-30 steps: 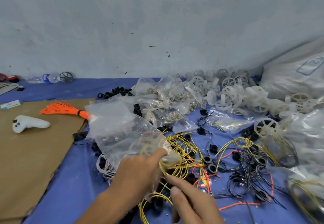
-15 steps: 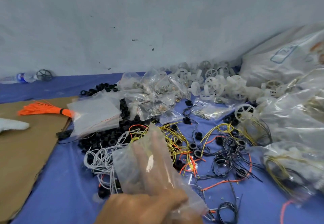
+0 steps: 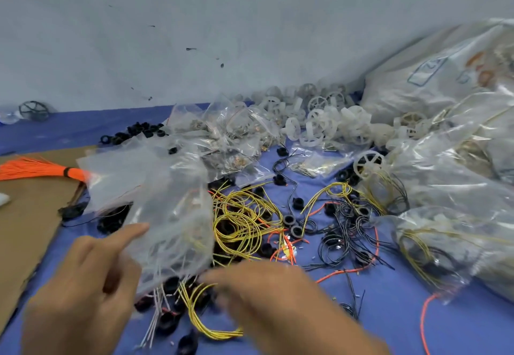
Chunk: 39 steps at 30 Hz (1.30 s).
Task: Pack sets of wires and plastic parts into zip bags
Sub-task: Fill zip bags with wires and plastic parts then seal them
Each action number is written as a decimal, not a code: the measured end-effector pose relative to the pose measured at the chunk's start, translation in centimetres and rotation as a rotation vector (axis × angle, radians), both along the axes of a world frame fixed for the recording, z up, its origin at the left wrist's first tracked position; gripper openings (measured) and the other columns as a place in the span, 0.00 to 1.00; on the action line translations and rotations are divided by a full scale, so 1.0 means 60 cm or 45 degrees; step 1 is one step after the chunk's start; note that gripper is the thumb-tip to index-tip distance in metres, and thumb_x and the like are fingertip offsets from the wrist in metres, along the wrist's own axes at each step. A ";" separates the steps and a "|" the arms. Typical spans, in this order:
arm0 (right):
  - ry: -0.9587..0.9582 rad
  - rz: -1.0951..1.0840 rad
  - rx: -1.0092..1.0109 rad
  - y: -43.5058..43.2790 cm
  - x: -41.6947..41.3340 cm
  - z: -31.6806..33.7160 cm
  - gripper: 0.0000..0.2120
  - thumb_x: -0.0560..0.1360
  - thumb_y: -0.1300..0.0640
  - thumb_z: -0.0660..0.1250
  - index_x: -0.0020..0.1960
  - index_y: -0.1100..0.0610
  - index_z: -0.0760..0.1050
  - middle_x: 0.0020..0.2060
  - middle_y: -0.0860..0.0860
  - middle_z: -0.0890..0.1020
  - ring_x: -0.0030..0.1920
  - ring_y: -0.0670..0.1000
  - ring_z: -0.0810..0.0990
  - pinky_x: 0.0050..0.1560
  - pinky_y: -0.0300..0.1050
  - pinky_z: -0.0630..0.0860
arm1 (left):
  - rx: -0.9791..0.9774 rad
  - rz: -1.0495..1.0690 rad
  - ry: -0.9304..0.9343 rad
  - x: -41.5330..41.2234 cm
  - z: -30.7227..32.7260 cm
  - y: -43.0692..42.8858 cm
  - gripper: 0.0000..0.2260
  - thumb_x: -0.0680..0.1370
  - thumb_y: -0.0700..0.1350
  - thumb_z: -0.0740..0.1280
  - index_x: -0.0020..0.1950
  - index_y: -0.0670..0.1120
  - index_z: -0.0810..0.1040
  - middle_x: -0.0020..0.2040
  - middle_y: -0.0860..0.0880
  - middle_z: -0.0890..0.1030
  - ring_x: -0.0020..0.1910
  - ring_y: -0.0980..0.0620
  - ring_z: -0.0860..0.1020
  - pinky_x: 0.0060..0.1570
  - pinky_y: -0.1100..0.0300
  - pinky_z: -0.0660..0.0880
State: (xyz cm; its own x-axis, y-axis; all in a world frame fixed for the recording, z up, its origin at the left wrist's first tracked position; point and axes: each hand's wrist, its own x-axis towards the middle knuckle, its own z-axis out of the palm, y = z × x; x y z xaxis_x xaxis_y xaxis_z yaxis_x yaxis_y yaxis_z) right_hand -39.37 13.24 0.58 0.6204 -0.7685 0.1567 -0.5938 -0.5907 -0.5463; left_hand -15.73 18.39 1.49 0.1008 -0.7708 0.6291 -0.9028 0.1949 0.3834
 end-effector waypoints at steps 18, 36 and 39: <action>0.656 -0.842 -0.279 -0.365 -0.236 -0.079 0.12 0.77 0.61 0.62 0.60 0.61 0.73 0.55 0.63 0.75 0.54 0.64 0.75 0.52 0.52 0.68 | 0.443 -0.072 0.036 -0.033 -0.053 -0.053 0.17 0.76 0.58 0.62 0.65 0.65 0.71 0.45 0.59 0.74 0.39 0.59 0.76 0.30 0.62 0.70; -1.332 -0.147 1.361 -0.029 0.008 -0.067 0.12 0.80 0.69 0.59 0.53 0.63 0.81 0.50 0.61 0.83 0.51 0.55 0.83 0.48 0.46 0.81 | 0.617 -0.300 -0.166 -0.115 -0.057 -0.064 0.21 0.79 0.65 0.41 0.71 0.66 0.57 0.61 0.57 0.79 0.57 0.49 0.79 0.51 0.51 0.76; -1.579 -0.065 1.561 -0.031 0.054 -0.070 0.11 0.78 0.71 0.56 0.54 0.66 0.75 0.47 0.61 0.79 0.50 0.54 0.81 0.46 0.45 0.80 | 0.652 -0.382 -0.212 -0.116 -0.049 -0.050 0.24 0.78 0.65 0.37 0.73 0.66 0.55 0.67 0.60 0.75 0.61 0.54 0.76 0.54 0.54 0.75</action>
State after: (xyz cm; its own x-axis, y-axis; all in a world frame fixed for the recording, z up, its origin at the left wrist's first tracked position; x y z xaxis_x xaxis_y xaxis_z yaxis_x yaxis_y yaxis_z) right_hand -36.16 11.40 -3.62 0.5667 -0.8085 -0.1583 0.4837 0.4821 -0.7305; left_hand -22.71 15.42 -1.46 -0.2349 -0.9588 0.1599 -0.8929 0.2779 0.3543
